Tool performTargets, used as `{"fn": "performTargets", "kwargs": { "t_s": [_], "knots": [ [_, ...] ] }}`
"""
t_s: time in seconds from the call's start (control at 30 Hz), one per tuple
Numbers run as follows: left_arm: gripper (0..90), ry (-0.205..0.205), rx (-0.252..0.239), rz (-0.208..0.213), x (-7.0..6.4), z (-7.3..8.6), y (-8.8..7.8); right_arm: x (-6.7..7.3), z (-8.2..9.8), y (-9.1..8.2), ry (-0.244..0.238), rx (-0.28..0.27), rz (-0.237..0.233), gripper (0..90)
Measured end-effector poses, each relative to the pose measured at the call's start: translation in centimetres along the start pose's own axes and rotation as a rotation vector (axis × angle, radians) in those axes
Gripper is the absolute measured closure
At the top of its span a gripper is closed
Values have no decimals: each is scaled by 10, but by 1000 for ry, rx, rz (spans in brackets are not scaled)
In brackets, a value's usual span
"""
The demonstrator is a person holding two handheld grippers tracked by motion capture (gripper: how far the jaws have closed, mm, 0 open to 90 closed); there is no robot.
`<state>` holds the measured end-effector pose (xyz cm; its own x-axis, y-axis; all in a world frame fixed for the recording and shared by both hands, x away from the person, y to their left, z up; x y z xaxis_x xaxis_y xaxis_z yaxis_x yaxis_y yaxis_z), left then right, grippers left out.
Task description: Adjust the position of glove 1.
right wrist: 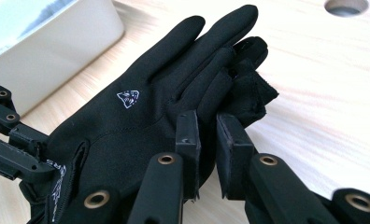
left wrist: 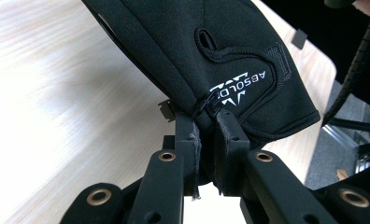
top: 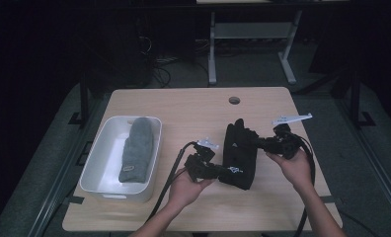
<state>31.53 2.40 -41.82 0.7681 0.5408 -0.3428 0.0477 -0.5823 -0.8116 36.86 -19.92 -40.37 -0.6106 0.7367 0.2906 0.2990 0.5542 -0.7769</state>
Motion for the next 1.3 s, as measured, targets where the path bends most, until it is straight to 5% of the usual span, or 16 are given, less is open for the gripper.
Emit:
{"fn": "performTargets", "kwargs": {
  "t_s": [0.63,1.3],
  "knots": [
    [813,-25,-67,-33,19,18,-64,45,-54,6,-66,-19,-31,800],
    [813,-44,-101,-74,33,33,-96,73,-88,17,-104,-34,-57,800]
  ]
}}
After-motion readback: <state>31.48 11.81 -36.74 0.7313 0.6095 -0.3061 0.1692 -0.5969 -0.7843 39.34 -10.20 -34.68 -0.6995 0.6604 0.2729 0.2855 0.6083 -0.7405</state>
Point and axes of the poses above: each handheld gripper's, and its own axes: y roughly forward along the jaws, z roughly out of its underside, x roughly to its left, the point moved 4 cm from there along y, roughly forward along the jaws, and after that the axes turned 13 degrees about x, right-handed, at the moved point
